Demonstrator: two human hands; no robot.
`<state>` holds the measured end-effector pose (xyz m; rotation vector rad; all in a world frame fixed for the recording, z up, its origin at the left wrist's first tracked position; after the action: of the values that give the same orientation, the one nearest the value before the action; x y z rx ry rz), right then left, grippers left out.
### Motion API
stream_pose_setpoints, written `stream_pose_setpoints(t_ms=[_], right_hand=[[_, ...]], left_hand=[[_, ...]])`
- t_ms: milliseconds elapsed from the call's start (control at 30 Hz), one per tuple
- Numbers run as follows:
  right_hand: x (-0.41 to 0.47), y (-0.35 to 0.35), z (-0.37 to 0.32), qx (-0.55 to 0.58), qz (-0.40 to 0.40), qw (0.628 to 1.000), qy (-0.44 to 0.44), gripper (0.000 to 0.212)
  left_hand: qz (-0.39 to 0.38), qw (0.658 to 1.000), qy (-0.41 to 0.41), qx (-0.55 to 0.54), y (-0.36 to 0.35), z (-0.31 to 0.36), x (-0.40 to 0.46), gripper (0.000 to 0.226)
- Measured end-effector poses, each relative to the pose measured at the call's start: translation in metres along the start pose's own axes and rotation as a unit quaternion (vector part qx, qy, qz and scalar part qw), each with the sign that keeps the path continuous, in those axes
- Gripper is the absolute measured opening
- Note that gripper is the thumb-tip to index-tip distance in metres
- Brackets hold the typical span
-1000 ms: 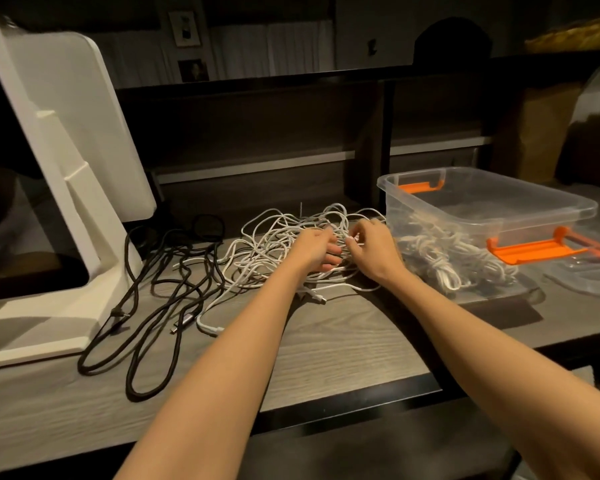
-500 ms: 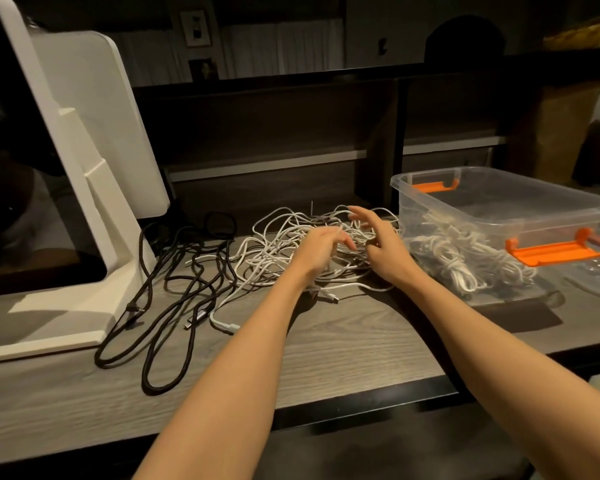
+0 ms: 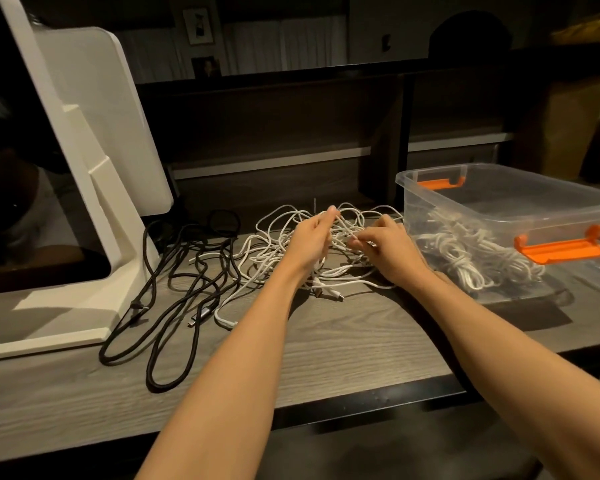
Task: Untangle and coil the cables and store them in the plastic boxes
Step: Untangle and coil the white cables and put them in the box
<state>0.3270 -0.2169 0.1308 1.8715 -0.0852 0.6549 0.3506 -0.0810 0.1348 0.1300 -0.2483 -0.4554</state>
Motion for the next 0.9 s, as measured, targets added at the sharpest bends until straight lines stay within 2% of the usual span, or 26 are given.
stream_pose_setpoints(t_ms=[100, 167, 300, 367, 433, 500, 600, 700, 800, 900], right_hand=[[0.0, -0.002, -0.014, -0.102, -0.011, 0.994, 0.031, 0.025], [0.002, -0.004, -0.013, -0.124, -0.016, 0.992, -0.01, 0.025], [-0.001, -0.005, 0.01, -0.075, -0.029, 0.988, -0.133, 0.027], [-0.003, -0.002, 0.017, -0.042, -0.014, 0.987, -0.152, 0.022], [-0.004, 0.0, 0.015, -0.025, 0.021, 0.99, -0.137, 0.02], [-0.003, 0.003, 0.013, 0.039, 0.068, 0.99, -0.119, 0.018], [-0.002, 0.01, 0.01, 0.262, 0.089, 0.958, -0.082, 0.015], [-0.003, 0.008, 0.001, 0.436, 0.034, 0.897, -0.069, 0.021], [-0.002, 0.006, -0.009, 0.471, 0.017, 0.88, -0.057, 0.035], [0.001, 0.007, -0.02, 0.494, -0.017, 0.868, -0.04, 0.023]], left_hand=[[-0.006, 0.998, -0.001, -0.066, -0.005, 0.0, -0.002, 0.038], [-0.004, 0.994, 0.006, -0.113, -0.006, 0.002, -0.004, 0.044], [-0.07, 0.953, 0.033, -0.292, -0.012, 0.004, -0.01, 0.047], [-0.08, 0.935, 0.083, -0.337, -0.014, -0.001, -0.012, 0.047], [-0.042, 0.909, 0.137, -0.391, -0.012, -0.01, -0.011, 0.051], [0.004, 0.895, 0.143, -0.423, -0.005, -0.017, -0.009, 0.054], [0.025, 0.911, 0.122, -0.393, 0.003, -0.018, -0.006, 0.052], [-0.006, 0.947, 0.108, -0.303, 0.003, -0.017, -0.005, 0.051], [-0.038, 0.987, 0.095, -0.125, -0.004, -0.013, -0.002, 0.054], [-0.071, 0.992, 0.092, 0.053, -0.014, -0.009, -0.003, 0.058]])
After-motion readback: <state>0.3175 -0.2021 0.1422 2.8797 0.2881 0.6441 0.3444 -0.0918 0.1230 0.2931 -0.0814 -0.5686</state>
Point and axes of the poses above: each hand's wrist, its own x-axis towards the middle knuckle, its own y-axis out of the back of the hand, z = x × y, the point moved 6 cm from there along x, towards the middle knuckle, and after that the axes turned 9 degrees about -z, right-handed, at the moved point
